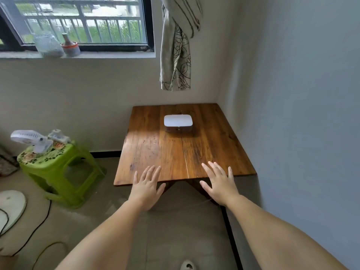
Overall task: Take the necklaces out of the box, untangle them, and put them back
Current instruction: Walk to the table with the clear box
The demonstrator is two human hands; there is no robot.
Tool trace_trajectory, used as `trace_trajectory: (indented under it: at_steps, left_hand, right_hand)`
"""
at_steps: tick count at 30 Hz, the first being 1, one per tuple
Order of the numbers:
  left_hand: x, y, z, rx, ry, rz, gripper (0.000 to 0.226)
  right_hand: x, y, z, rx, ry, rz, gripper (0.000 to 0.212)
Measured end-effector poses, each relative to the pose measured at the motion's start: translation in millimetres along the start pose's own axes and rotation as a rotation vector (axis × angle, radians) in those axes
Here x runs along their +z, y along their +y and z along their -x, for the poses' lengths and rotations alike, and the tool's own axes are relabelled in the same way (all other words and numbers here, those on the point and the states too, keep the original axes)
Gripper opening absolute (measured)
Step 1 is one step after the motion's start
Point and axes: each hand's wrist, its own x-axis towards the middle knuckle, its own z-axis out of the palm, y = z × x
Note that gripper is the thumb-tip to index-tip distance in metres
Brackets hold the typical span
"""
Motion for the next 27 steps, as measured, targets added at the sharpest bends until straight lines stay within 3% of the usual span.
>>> trace_trajectory:
  at_steps: [9, 20, 27]
  left_hand:
    - [-3, -18, -149, -0.111, -0.036, 0.045, 0.063]
    - [3, -59, -321, -0.116, -0.116, 0.193, 0.063]
    - [23, -57, -416, -0.313, -0.142, 0.664, 0.061]
  right_hand:
    - [-19, 21, -155, -0.033, -0.05, 0.039, 0.061]
    - [7, 31, -324, 0.036, -0.145, 0.002, 0.061]
    - [22, 28, -429, -0.07, -0.139, -0.005, 0.062]
